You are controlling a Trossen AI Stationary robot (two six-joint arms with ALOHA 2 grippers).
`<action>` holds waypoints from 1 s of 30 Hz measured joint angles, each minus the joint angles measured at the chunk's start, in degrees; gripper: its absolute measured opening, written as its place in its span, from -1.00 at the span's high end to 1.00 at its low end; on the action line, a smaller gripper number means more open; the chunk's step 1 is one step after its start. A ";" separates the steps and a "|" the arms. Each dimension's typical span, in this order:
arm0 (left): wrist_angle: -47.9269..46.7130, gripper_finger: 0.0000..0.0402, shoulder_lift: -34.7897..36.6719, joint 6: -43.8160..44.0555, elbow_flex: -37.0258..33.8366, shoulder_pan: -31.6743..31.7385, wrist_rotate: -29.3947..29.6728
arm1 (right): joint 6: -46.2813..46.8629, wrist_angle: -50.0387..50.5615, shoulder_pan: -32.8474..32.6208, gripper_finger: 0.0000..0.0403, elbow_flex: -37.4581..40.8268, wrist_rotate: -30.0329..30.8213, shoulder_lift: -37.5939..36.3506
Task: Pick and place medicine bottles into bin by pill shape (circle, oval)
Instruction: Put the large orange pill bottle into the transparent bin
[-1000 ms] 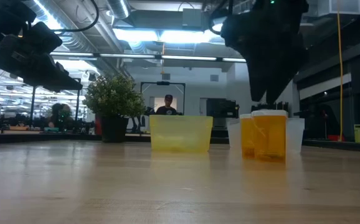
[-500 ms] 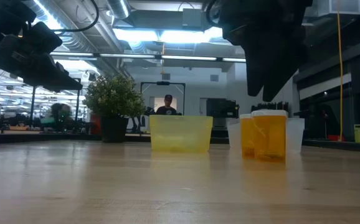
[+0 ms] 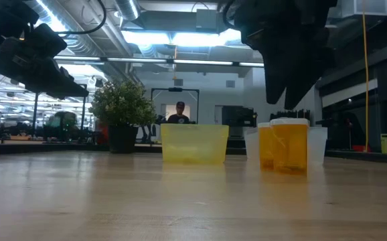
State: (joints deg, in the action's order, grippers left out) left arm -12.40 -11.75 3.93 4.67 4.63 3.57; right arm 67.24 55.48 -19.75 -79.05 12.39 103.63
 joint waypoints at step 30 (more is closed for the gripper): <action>0.02 0.89 -0.01 0.00 0.00 0.00 -0.02 | -1.51 -0.50 0.20 -0.15 1.77 2.99 0.00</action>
State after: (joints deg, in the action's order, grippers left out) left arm -12.39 -11.76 3.93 4.67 4.63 3.56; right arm 65.72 54.98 -19.55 -77.28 15.38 103.63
